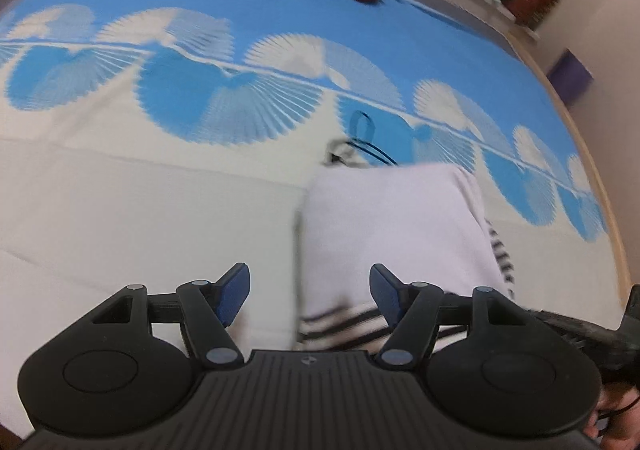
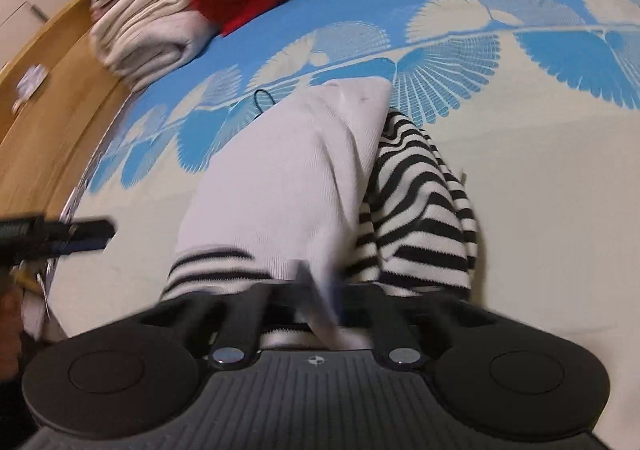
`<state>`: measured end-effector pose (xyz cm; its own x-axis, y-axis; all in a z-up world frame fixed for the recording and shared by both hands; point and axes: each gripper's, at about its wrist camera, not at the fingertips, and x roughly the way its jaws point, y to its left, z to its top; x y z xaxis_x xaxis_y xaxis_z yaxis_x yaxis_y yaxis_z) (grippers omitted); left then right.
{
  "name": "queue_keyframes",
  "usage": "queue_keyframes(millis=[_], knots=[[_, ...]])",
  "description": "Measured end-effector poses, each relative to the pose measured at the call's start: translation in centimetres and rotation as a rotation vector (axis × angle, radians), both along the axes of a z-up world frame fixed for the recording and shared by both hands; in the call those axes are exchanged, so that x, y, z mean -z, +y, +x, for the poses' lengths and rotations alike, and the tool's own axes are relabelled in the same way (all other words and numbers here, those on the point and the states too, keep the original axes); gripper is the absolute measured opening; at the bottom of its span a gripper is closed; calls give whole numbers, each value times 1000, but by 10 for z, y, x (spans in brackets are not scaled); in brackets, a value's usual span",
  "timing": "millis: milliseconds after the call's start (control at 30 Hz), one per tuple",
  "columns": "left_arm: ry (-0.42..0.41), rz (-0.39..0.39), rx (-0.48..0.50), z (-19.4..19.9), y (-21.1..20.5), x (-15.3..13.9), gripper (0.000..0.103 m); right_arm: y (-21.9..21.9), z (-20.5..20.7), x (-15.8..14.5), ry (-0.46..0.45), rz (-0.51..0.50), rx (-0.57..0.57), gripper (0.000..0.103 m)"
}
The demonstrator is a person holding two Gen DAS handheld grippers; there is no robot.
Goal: Fold small clothes
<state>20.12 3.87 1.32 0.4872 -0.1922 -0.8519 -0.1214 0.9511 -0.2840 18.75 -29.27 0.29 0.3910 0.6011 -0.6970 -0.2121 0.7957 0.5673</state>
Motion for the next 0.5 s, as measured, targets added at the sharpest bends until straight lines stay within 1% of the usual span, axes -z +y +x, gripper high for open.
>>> queue_keyframes(millis=[67, 100, 133, 167, 200, 233, 267, 300, 367, 433, 467, 500], knots=[[25, -44, 61, 2, -16, 6, 74, -33, -8, -10, -10, 106, 61, 2], [40, -66, 107, 2, -26, 9, 76, -51, -14, -13, -13, 136, 91, 2], [58, -83, 162, 3, -38, 13, 78, -66, -23, -13, -10, 127, 117, 2], [79, -90, 217, 3, -50, 17, 79, -76, -28, -12, 1, 98, 137, 0], [101, -76, 274, 2, -63, 22, 80, -84, -33, -8, 20, 70, 148, 0], [121, -24, 321, 1, -76, 28, 80, -89, -35, -2, 41, 55, 151, 0], [135, 57, 355, -1, -87, 36, 80, -90, -37, 2, 54, 37, 150, 0], [148, 144, 379, -1, -95, 45, 83, -89, -37, 5, 57, 20, 143, 0], [173, 222, 387, 0, -102, 58, 85, -77, -34, 12, 60, -18, 115, 0], [180, 238, 372, 1, -97, 62, 86, -59, -28, 18, 59, -79, 73, 0], [186, 219, 356, 1, -91, 61, 86, -51, -27, 20, 55, -113, 57, 0], [187, 183, 335, 0, -85, 58, 85, -43, -25, 22, 52, -146, 42, 0]])
